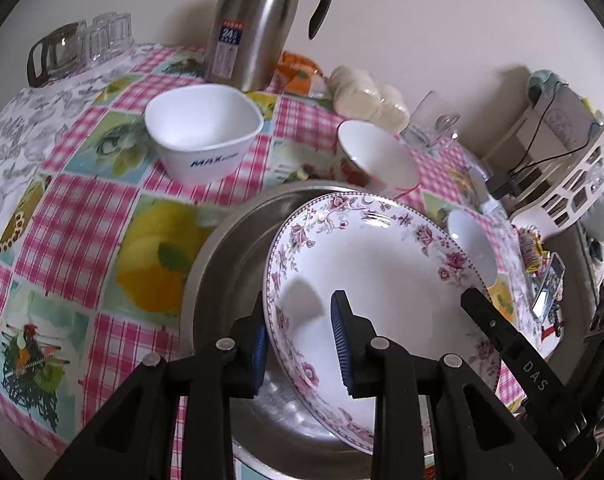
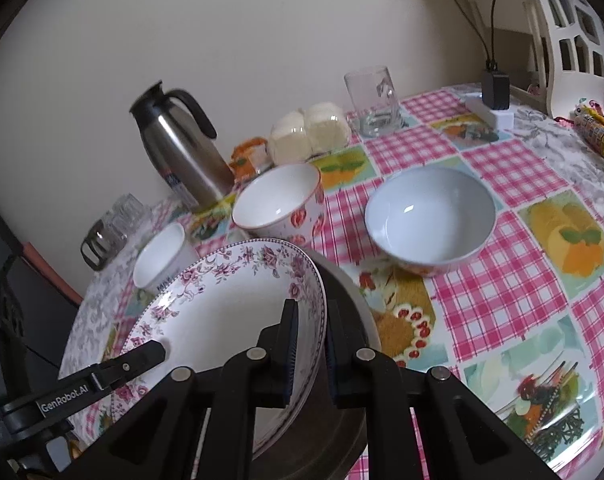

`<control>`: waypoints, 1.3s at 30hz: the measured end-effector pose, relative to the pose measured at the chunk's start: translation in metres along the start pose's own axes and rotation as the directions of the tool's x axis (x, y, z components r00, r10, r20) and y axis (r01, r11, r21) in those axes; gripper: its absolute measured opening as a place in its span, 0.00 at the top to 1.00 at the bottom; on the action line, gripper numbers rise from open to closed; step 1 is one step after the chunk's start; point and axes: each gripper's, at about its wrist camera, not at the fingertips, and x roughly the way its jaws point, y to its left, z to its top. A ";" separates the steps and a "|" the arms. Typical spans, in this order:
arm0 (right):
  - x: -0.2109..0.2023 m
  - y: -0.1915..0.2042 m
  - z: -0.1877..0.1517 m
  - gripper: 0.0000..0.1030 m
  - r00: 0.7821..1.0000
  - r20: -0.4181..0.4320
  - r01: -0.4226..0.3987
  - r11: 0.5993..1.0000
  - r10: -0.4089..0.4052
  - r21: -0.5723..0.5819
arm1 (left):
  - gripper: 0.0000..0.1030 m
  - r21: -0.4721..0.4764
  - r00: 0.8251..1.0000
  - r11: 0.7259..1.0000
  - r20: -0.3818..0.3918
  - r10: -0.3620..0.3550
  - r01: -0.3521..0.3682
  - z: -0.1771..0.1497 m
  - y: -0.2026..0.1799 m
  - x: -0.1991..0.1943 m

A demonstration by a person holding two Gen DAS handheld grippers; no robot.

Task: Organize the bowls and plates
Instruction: 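Lower the floral-rimmed plate into the steel tray with both tools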

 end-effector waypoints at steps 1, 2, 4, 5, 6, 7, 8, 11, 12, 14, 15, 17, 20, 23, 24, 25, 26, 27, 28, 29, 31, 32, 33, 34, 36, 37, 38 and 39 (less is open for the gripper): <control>0.002 0.000 -0.002 0.87 1.000 -0.006 0.003 1.000 -0.003 -0.004 | 0.72 -0.004 1.000 1.000 -0.008 0.003 -0.003 -0.001 0.001 0.002; 0.003 0.000 -0.002 0.87 1.000 -0.012 0.005 1.000 -0.006 -0.008 | 0.72 -0.010 1.000 1.000 -0.019 0.004 -0.004 -0.002 0.002 0.004; 0.006 -0.001 -0.004 0.87 1.000 -0.025 0.011 1.000 -0.012 -0.014 | 0.72 -0.024 0.999 1.000 -0.041 0.003 -0.004 -0.003 0.004 0.008; 0.008 -0.001 -0.005 0.87 0.999 -0.032 0.014 1.000 -0.015 -0.017 | 0.72 -0.028 0.999 1.000 -0.050 0.007 -0.009 -0.004 0.005 0.010; 0.010 -0.001 -0.006 0.87 0.999 -0.039 0.017 1.000 -0.017 -0.020 | 0.72 -0.028 0.998 0.999 -0.057 0.013 -0.015 -0.005 0.006 0.011; 0.012 -0.001 -0.008 0.87 0.999 -0.049 0.019 1.000 -0.020 -0.024 | 0.72 -0.031 0.998 0.999 -0.063 0.023 -0.024 -0.006 0.006 0.012; 0.013 -0.001 -0.009 0.87 0.998 -0.055 0.020 0.999 -0.021 -0.027 | 0.72 -0.033 0.997 0.999 -0.069 0.029 -0.031 -0.006 0.007 0.014; 0.018 0.000 -0.011 0.87 0.997 -0.076 0.027 0.998 -0.031 -0.048 | 0.72 -0.046 0.996 0.998 -0.081 0.029 -0.033 -0.007 0.009 0.016; 0.018 0.000 -0.011 0.87 0.996 -0.078 0.027 0.998 -0.032 -0.052 | 0.72 -0.049 0.996 0.998 -0.085 0.029 -0.033 -0.008 0.010 0.016; 0.019 0.000 -0.012 0.87 0.996 -0.085 0.029 0.998 -0.034 -0.060 | 0.72 -0.051 0.995 0.998 -0.091 0.033 -0.038 -0.008 0.010 0.018; 0.020 0.000 -0.012 0.87 0.995 -0.088 0.030 0.998 -0.036 -0.064 | 0.72 -0.049 0.995 0.998 -0.096 0.038 -0.043 -0.009 0.009 0.018; 0.021 0.000 -0.013 0.87 0.994 -0.099 0.037 0.997 -0.044 -0.074 | 0.72 -0.049 0.993 0.997 -0.110 0.052 -0.058 -0.010 0.009 0.022; 0.025 0.001 -0.015 0.87 0.992 -0.106 0.055 0.994 -0.065 -0.100 | 0.72 -0.044 0.992 0.997 -0.109 0.060 -0.065 -0.010 0.009 0.023; 0.025 0.004 -0.015 0.87 0.992 -0.103 0.066 0.990 -0.079 -0.123 | 0.72 -0.044 0.992 0.996 -0.107 0.067 -0.072 -0.008 0.009 0.025; 0.026 0.005 -0.015 0.86 0.991 -0.103 0.070 0.989 -0.084 -0.132 | 0.72 -0.046 0.991 0.996 -0.109 0.072 -0.077 -0.008 0.009 0.025; 0.027 0.006 -0.016 0.86 0.991 -0.104 0.073 0.988 -0.088 -0.138 | 0.72 -0.046 0.991 0.996 -0.111 0.076 -0.081 -0.008 0.009 0.026; 0.027 0.007 -0.016 0.85 0.990 -0.104 0.079 0.986 -0.095 -0.148 | 0.72 -0.041 0.990 0.995 -0.109 0.085 -0.090 -0.008 0.008 0.026; 0.028 0.008 -0.017 0.84 0.990 -0.103 0.084 0.983 -0.101 -0.161 | 0.71 -0.035 0.989 0.994 -0.111 0.097 -0.101 -0.007 0.007 0.027; 0.028 0.010 -0.017 0.84 0.989 -0.103 0.092 0.980 -0.111 -0.174 | 0.70 -0.031 0.988 0.994 -0.111 0.103 -0.107 -0.007 0.006 0.028; 0.029 0.011 -0.018 0.84 0.988 -0.102 0.098 0.978 -0.118 -0.184 | 0.70 -0.028 0.988 0.993 -0.110 0.109 -0.113 -0.007 0.006 0.028; 0.029 0.012 -0.018 0.84 0.986 -0.103 0.106 0.975 -0.128 -0.195 | 0.70 -0.022 0.986 0.992 -0.111 0.122 -0.125 -0.006 0.005 0.029; 0.030 0.013 -0.018 0.84 0.986 -0.105 0.108 0.974 -0.131 -0.198 | 0.69 -0.017 0.985 0.991 -0.112 0.129 -0.132 -0.005 0.005 0.030; 0.030 0.013 -0.018 0.84 0.985 -0.108 0.110 0.973 -0.133 -0.201 | 0.67 -0.013 0.985 0.991 -0.111 0.133 -0.135 -0.005 0.005 0.030; 0.030 0.013 -0.018 0.84 0.985 -0.109 0.110 0.973 -0.134 -0.204 | 0.63 -0.009 0.986 0.992 -0.110 0.127 -0.129 -0.005 0.004 0.030; 0.029 0.013 -0.018 0.84 0.985 -0.104 0.112 0.970 -0.137 -0.214 | 0.55 -0.001 0.987 0.992 -0.105 0.122 -0.123 -0.005 0.001 0.029; 0.027 0.014 -0.017 0.84 0.986 -0.095 0.115 0.968 -0.139 -0.221 | 0.52 0.006 0.986 0.991 -0.099 0.131 -0.131 -0.005 -0.001 0.028; 0.026 0.014 -0.016 0.84 0.986 -0.087 0.117 0.967 -0.139 -0.226 | 0.51 0.009 0.986 0.991 -0.096 0.135 -0.134 -0.005 -0.002 0.027; 0.025 0.015 -0.016 0.84 0.987 -0.081 0.119 0.966 -0.140 -0.229 | 0.51 0.009 0.986 0.990 -0.097 0.138 -0.138 -0.005 -0.002 0.027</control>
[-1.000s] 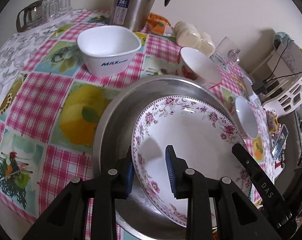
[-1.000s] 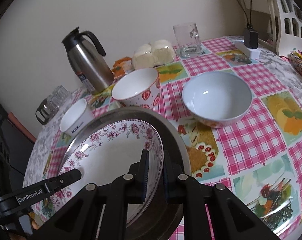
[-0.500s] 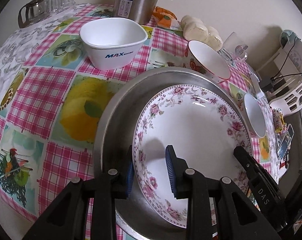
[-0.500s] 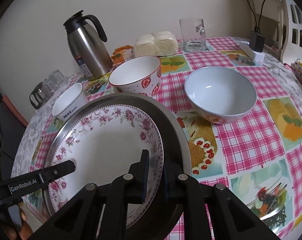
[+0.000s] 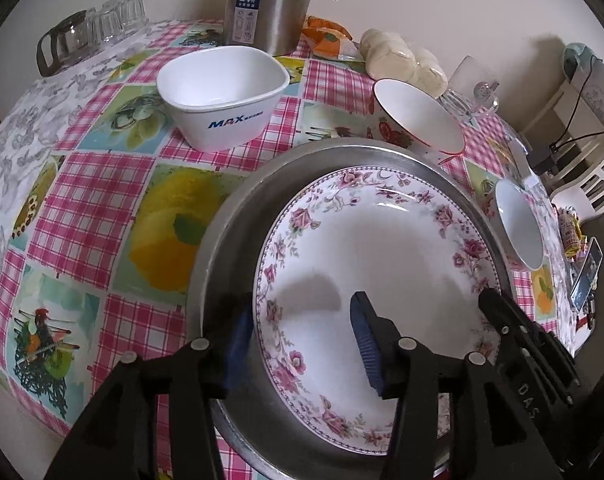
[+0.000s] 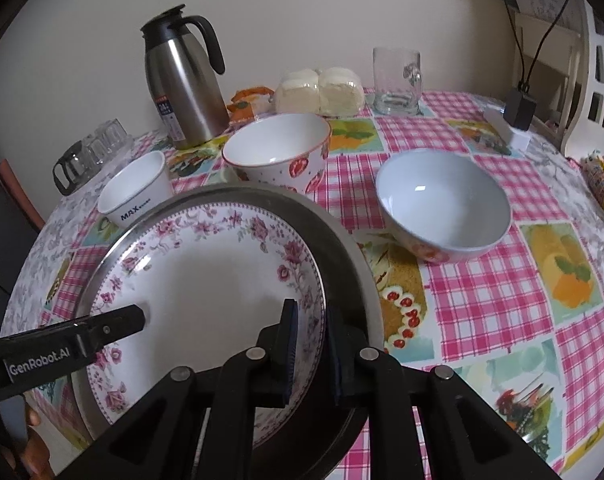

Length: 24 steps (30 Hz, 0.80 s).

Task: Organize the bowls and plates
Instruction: 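Lower the floral-rimmed plate into the steel tray with both tools, then open both tools and release the floral plate in the tray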

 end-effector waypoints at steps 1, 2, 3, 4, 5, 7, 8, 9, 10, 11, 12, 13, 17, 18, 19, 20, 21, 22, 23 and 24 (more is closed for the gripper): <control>-0.002 0.001 0.001 0.84 1.000 0.006 0.003 1.000 -0.003 -0.005 | 0.51 -0.002 1.000 1.000 -0.001 0.001 -0.001 0.000 0.000 0.000; -0.003 0.001 0.001 0.84 1.000 0.011 0.006 1.000 -0.006 -0.010 | 0.51 -0.002 1.000 1.000 0.000 0.004 -0.004 0.000 0.000 -0.001; -0.004 0.002 0.002 0.84 1.000 0.017 0.009 1.000 -0.009 -0.016 | 0.51 0.000 1.000 1.000 0.000 0.008 -0.008 0.000 -0.001 -0.002; -0.006 0.003 0.002 0.84 1.000 0.024 0.014 1.000 -0.014 -0.023 | 0.51 0.002 1.000 1.000 0.000 0.015 -0.015 0.000 -0.001 -0.003; -0.009 0.004 0.003 0.84 0.999 0.033 0.020 0.999 -0.019 -0.031 | 0.50 0.004 1.000 1.000 0.001 0.018 -0.018 0.000 -0.002 -0.006; -0.014 0.007 0.005 0.84 0.998 0.052 0.025 0.999 -0.023 -0.045 | 0.49 0.007 1.000 1.000 0.010 0.007 -0.007 0.001 -0.002 -0.015; -0.018 0.009 0.007 0.82 0.998 0.065 0.027 0.998 -0.024 -0.053 | 0.44 0.006 1.000 1.000 0.025 -0.008 0.008 0.002 -0.002 -0.022; -0.021 0.009 0.008 0.73 0.997 0.074 0.024 0.998 -0.020 -0.058 | 0.41 0.004 0.999 1.000 0.041 -0.016 0.016 0.003 -0.001 -0.028; -0.025 0.011 0.009 0.65 0.996 0.088 0.025 0.998 -0.019 -0.065 | 0.35 -0.003 0.998 1.000 0.065 -0.022 0.023 0.004 0.000 -0.035; -0.030 0.012 0.010 0.46 0.994 0.106 0.031 0.997 -0.024 -0.072 | 0.28 -0.015 0.996 1.000 0.086 -0.018 0.019 0.005 0.002 -0.040; -0.033 0.013 0.011 0.33 0.992 0.120 0.038 0.996 -0.029 -0.074 | 0.24 -0.027 0.995 1.000 0.102 -0.010 0.013 0.007 0.004 -0.044; -0.036 0.014 0.011 0.30 0.991 0.133 0.046 0.996 -0.036 -0.075 | 0.20 -0.037 0.993 0.999 0.115 0.001 0.003 0.008 0.007 -0.046; -0.034 0.013 0.012 0.19 0.993 0.118 0.043 0.996 -0.033 -0.077 | 0.19 -0.073 0.993 0.997 0.113 0.036 -0.028 0.014 0.019 -0.043; -0.032 0.013 0.012 0.17 0.993 0.111 0.040 0.996 -0.031 -0.080 | 0.19 -0.079 0.993 0.997 0.112 0.030 -0.021 0.013 0.021 -0.044; -0.031 0.013 0.012 0.15 0.994 0.106 0.039 0.996 -0.030 -0.083 | 0.18 -0.087 0.993 0.996 0.115 0.025 -0.015 0.013 0.024 -0.044; -0.030 0.013 0.011 0.11 0.994 0.104 0.039 0.996 -0.030 -0.086 | 0.15 -0.091 0.992 0.996 0.121 0.027 -0.016 0.014 0.025 -0.045; -0.030 0.014 0.011 0.04 0.994 0.105 0.039 0.995 -0.029 -0.088 | 0.11 -0.090 0.990 0.996 0.139 0.039 -0.026 0.014 0.026 -0.047; -0.030 0.013 0.010 0.00 0.994 0.110 0.038 0.995 -0.028 -0.089 | 0.03 -0.089 0.987 0.995 0.155 0.052 -0.038 0.015 0.028 -0.048; -0.031 0.013 0.010 0.00 0.993 0.118 0.038 0.995 -0.028 -0.090 | 0.00 -0.085 0.981 0.995 0.180 0.074 -0.060 0.015 0.028 -0.051; -0.032 0.013 0.010 0.00 0.992 0.123 0.039 0.995 -0.027 -0.092 | 0.00 -0.082 0.973 0.993 0.208 0.095 -0.079 0.016 0.028 -0.053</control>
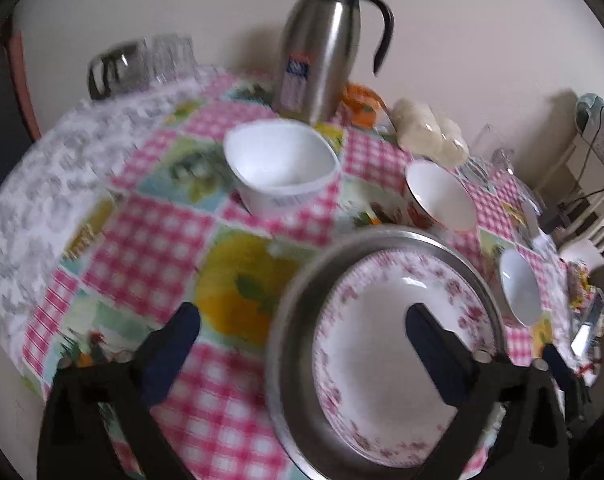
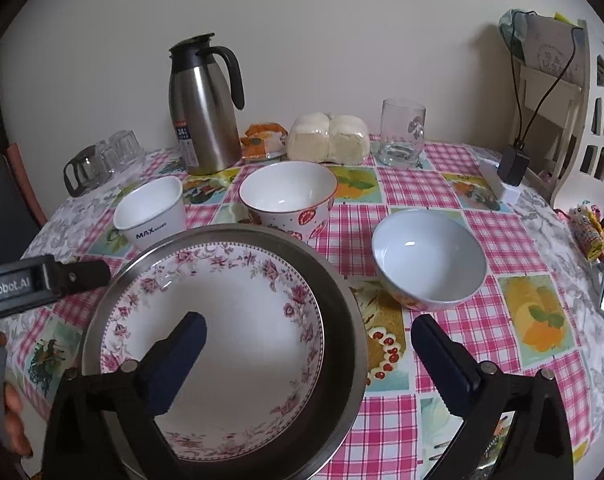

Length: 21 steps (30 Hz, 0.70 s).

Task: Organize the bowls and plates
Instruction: 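Open both tools and release the floral plate in the tray, then move both tools toward the white square MAX bowl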

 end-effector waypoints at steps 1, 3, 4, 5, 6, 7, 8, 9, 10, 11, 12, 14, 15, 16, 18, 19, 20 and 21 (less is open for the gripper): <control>0.000 -0.001 0.000 0.00 1.000 0.000 0.002 1.000 -0.002 0.002 | 0.00 0.007 0.999 1.000 0.041 0.028 -0.028 0.001 0.001 -0.003; 0.001 -0.003 0.000 0.00 1.000 -0.005 0.005 1.000 -0.005 0.014 | 0.00 0.011 0.994 0.998 0.087 0.060 -0.061 0.003 0.003 -0.005; 0.002 -0.005 0.001 0.00 1.000 -0.007 0.008 1.000 -0.008 0.024 | 0.00 0.007 0.992 0.998 0.106 0.068 -0.069 0.007 0.005 -0.004; 0.004 -0.007 0.002 0.00 1.000 -0.010 0.016 0.999 -0.015 0.037 | 0.00 0.001 0.991 0.998 0.114 0.068 -0.068 0.010 0.006 -0.003; 0.005 -0.009 0.004 0.00 1.000 -0.011 0.026 0.999 -0.026 0.045 | 0.00 -0.008 0.991 0.998 0.123 0.061 -0.061 0.014 0.009 -0.001; 0.007 -0.009 0.008 0.00 0.999 -0.017 0.037 0.998 -0.036 0.048 | 0.00 -0.022 0.990 0.998 0.131 0.056 -0.054 0.022 0.010 0.004; 0.011 -0.010 0.014 0.00 0.999 -0.029 0.047 0.998 -0.046 0.047 | 0.00 -0.030 0.989 0.998 0.134 0.056 -0.053 0.030 0.011 0.008; 0.016 -0.011 0.019 0.00 0.998 -0.038 0.053 0.998 -0.052 0.046 | 0.00 -0.036 0.989 0.998 0.134 0.060 -0.055 0.037 0.011 0.013; 0.021 -0.013 0.028 0.00 0.998 -0.045 0.056 0.997 -0.054 0.048 | 0.00 -0.050 0.989 0.997 0.137 0.063 -0.056 0.049 0.012 0.021; 0.028 -0.014 0.037 0.00 0.997 -0.053 0.057 0.997 -0.054 0.051 | 0.00 -0.064 0.989 0.997 0.135 0.061 -0.053 0.060 0.013 0.028; 0.038 -0.016 0.049 0.00 0.996 -0.074 0.063 0.996 -0.058 0.056 | 0.00 -0.077 0.990 0.996 0.128 0.058 -0.048 0.069 0.013 0.034; 0.056 -0.017 0.075 0.00 0.993 -0.103 0.064 0.996 -0.057 0.069 | 0.00 -0.096 0.991 0.994 0.125 0.055 -0.043 0.094 0.014 0.049; 0.062 -0.016 0.087 0.00 0.994 -0.095 0.056 0.996 -0.049 0.075 | 0.00 -0.094 0.990 0.994 0.123 0.069 -0.057 0.101 0.014 0.054; 0.066 -0.015 0.098 0.00 0.996 -0.080 0.048 0.996 -0.042 0.078 | 0.00 -0.092 0.989 0.993 0.121 0.083 -0.073 0.105 0.015 0.057; 0.069 -0.012 0.111 0.00 0.998 -0.061 0.026 0.996 -0.021 0.087 | 0.00 -0.104 0.990 0.989 0.089 0.110 -0.101 0.111 0.019 0.066; 0.071 -0.009 0.116 0.00 0.998 -0.070 0.014 0.996 -0.008 0.089 | 0.00 -0.120 0.993 0.988 0.052 0.107 -0.100 0.115 0.023 0.069; 0.072 -0.006 0.122 0.00 0.997 -0.083 0.005 0.996 0.003 0.094 | 0.00 -0.137 0.996 0.987 0.027 0.087 -0.083 0.118 0.027 0.069; 0.070 -0.004 0.126 0.00 0.997 -0.080 -0.002 0.995 0.010 0.100 | 0.00 -0.150 0.997 0.986 0.017 0.072 -0.068 0.122 0.030 0.066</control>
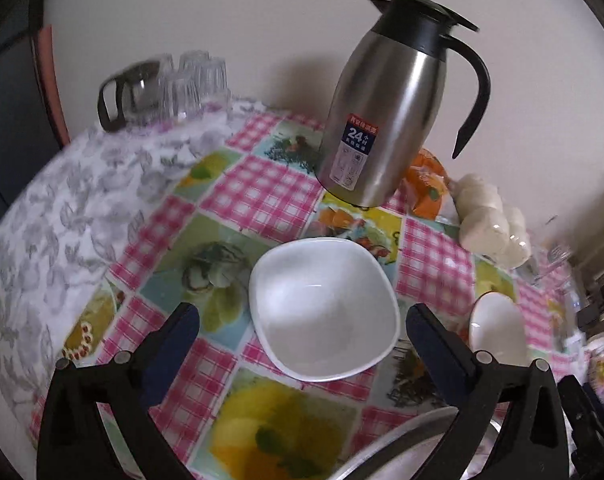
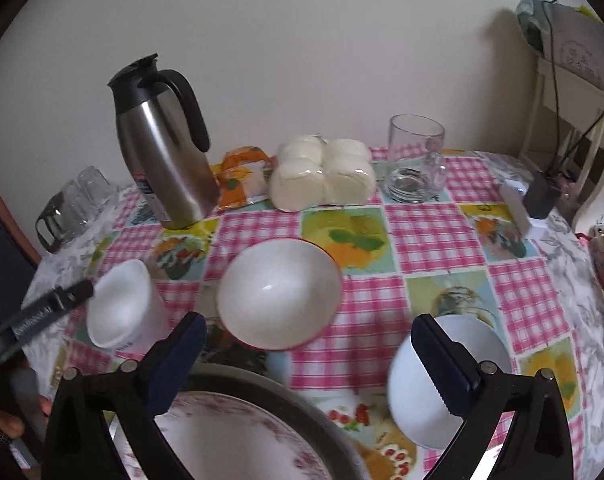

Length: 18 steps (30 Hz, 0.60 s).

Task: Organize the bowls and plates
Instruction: 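Move both tools toward the white square MAX bowl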

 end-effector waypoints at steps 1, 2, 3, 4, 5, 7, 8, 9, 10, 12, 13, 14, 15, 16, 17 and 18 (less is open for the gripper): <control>-0.003 0.003 0.005 0.00 1.000 0.004 -0.012 1.000 0.012 0.003 | 0.00 -0.012 1.000 1.000 -0.001 -0.008 0.008 0.004 0.003 -0.005; -0.004 0.007 0.010 0.00 1.000 0.000 -0.025 1.000 0.025 0.001 | 0.00 -0.019 1.000 1.000 0.005 -0.012 0.012 0.007 0.005 -0.010; -0.006 0.011 0.014 0.00 0.999 -0.006 -0.044 0.999 0.044 0.001 | 0.00 -0.028 1.000 1.000 0.020 -0.014 0.015 0.009 0.007 -0.017; -0.009 0.013 0.016 0.00 0.998 -0.002 -0.062 0.998 0.062 0.008 | 0.00 -0.037 0.999 0.999 0.045 -0.020 0.021 0.010 0.011 -0.024; -0.010 0.016 0.017 0.00 0.997 -0.001 -0.075 0.997 0.075 0.016 | 0.00 -0.040 0.996 0.999 0.080 -0.028 0.031 0.009 0.014 -0.032; -0.015 0.021 0.014 0.00 0.994 -0.008 -0.113 0.993 0.113 0.019 | 0.00 -0.037 0.993 0.999 0.112 -0.024 0.028 0.007 0.021 -0.038; -0.016 0.023 0.013 0.00 0.992 -0.016 -0.126 0.992 0.126 0.020 | 0.00 -0.041 0.995 0.999 0.095 -0.017 0.021 0.007 0.024 -0.037; -0.015 0.025 0.011 0.00 0.988 -0.030 -0.150 0.988 0.151 0.023 | 0.00 -0.051 0.998 0.998 0.065 -0.026 0.029 0.007 0.028 -0.035; -0.015 0.026 0.010 0.00 0.984 -0.036 -0.176 0.984 0.177 0.031 | 0.00 -0.074 0.997 0.995 0.029 -0.067 0.069 0.008 0.033 -0.032; -0.014 0.034 0.008 0.00 0.981 -0.044 -0.186 0.982 0.187 0.033 | 0.00 -0.110 0.994 0.988 0.014 -0.107 0.108 0.008 0.039 -0.031; -0.012 0.038 0.008 0.00 0.983 -0.045 -0.180 0.984 0.180 0.021 | 0.00 -0.109 0.995 0.989 0.004 -0.102 0.102 0.009 0.039 -0.029; -0.010 0.044 0.008 0.00 0.983 -0.046 -0.176 0.984 0.176 0.012 | 0.00 -0.099 0.996 0.991 -0.003 -0.090 0.089 0.009 0.038 -0.026; -0.007 0.048 0.007 0.00 0.983 -0.050 -0.177 0.984 0.177 0.011 | 0.00 -0.085 0.997 0.994 -0.010 -0.075 0.073 0.008 0.038 -0.023; -0.002 0.052 0.006 0.00 0.981 -0.057 -0.184 0.983 0.184 0.014 | 0.00 -0.069 0.998 0.996 -0.022 -0.056 0.055 0.008 0.038 -0.018; 0.004 0.058 0.004 0.00 0.978 -0.068 -0.198 0.980 0.199 0.019 | 0.00 -0.064 0.998 0.997 -0.029 -0.049 0.047 0.007 0.039 -0.014; 0.010 0.061 0.002 0.00 0.975 -0.080 -0.207 0.978 0.209 0.025 | 0.00 -0.068 0.998 0.997 -0.041 -0.046 0.044 0.006 0.042 -0.008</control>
